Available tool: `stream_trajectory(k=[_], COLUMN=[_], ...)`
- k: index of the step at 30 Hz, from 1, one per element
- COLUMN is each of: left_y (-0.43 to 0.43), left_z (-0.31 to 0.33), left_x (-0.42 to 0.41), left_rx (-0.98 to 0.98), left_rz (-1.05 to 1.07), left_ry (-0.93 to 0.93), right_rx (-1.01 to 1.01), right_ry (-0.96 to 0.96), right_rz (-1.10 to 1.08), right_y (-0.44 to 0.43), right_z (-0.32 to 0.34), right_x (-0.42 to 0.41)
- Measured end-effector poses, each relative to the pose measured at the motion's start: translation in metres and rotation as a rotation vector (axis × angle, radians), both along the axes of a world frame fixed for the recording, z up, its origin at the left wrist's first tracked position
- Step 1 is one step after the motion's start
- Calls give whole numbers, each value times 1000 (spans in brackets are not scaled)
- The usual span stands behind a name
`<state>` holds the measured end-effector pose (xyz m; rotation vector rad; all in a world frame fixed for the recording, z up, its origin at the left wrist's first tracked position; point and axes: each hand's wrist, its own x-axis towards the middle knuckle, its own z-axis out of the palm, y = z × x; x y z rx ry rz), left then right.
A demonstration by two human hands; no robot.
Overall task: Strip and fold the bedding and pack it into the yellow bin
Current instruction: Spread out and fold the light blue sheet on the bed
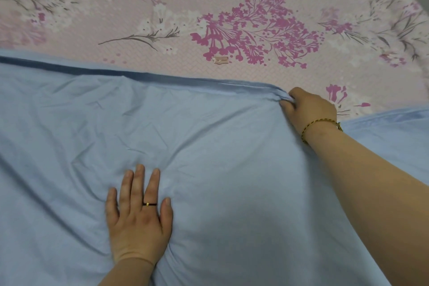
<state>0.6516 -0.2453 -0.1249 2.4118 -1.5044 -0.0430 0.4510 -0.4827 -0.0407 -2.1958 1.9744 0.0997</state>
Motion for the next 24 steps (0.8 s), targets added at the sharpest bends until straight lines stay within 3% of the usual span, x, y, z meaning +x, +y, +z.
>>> stream_trajectory(k=[2, 6, 9, 11, 17, 24], left_y=[0, 0, 0, 0, -1, -1], left_z=[0, -1, -2, -1, 5, 8], left_x=[0, 0, -1, -1, -2, -4], left_rx=[-2, -3, -12, -23, -40, -4], left_rz=[0, -1, -4, -10, -33, -12], left_ry=[-10, -20, -11, -12, -13, 55], right_rx=[-109, -209, -384, -387, -92, 122], right_ry=[75, 20, 24, 0, 0, 15], right_rz=[66, 51, 223, 295, 2, -1], right_y=[4, 17, 48, 81, 121, 116], right_z=[-6, -18, -27, -36, -45, -38], right_x=[0, 1, -4, -15, -67, -69])
